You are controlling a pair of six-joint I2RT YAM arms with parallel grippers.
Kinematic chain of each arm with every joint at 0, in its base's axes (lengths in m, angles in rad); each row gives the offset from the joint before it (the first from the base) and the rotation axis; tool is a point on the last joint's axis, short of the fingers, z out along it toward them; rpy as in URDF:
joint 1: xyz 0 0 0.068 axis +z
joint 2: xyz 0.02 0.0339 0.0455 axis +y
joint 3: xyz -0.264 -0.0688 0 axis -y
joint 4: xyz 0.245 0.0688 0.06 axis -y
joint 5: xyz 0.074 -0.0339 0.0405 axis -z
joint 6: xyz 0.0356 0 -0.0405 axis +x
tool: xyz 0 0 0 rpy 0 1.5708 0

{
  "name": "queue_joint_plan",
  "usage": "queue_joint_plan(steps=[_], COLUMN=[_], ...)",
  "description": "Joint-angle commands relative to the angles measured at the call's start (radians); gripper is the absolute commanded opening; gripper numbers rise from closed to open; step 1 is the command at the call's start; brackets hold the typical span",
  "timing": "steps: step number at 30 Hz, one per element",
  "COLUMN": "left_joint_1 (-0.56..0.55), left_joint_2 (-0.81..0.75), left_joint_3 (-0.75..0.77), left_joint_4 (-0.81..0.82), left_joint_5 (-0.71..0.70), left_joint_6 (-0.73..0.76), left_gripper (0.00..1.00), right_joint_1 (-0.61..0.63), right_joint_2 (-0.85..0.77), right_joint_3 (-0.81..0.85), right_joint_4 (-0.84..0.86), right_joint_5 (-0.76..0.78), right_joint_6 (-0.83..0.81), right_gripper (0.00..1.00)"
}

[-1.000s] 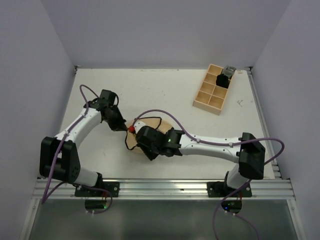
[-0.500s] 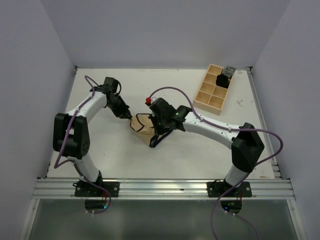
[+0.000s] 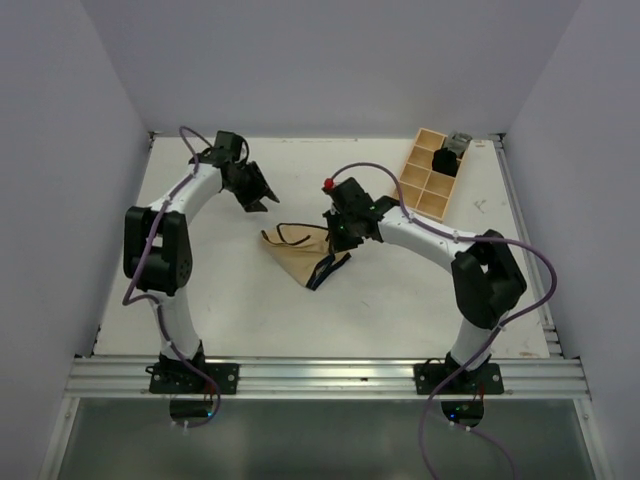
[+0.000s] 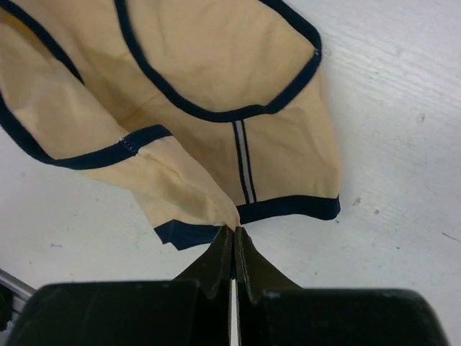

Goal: Roll the underwear
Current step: Fold the underwear

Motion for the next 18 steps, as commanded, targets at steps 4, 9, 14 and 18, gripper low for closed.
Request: queue_joint_plan(steps=[4, 9, 14, 18], left_joint_1=[0.005, 0.005, 0.005, 0.004], left_joint_2=[-0.045, -0.094, -0.128, -0.163], left_joint_3=[0.089, -0.017, -0.173, -0.246], left_joint_4=[-0.001, 0.036, 0.096, 0.127], left_joint_5=[-0.094, -0.063, -0.031, -0.045], left_joint_6=[0.219, 0.334, 0.358, 0.338], left_gripper=[0.48, 0.49, 0.49, 0.49], right_joint_1=[-0.087, -0.108, -0.120, -0.133], right_joint_2=[-0.040, -0.031, -0.026, 0.007], right_joint_3=[-0.089, -0.106, -0.048, 0.016], right_joint_4=[0.064, 0.069, 0.020, -0.029], right_joint_5=[-0.041, -0.029, 0.005, 0.034], right_joint_6=[0.031, 0.031, -0.013, -0.042], right_gripper=[0.00, 0.00, 0.00, 0.00])
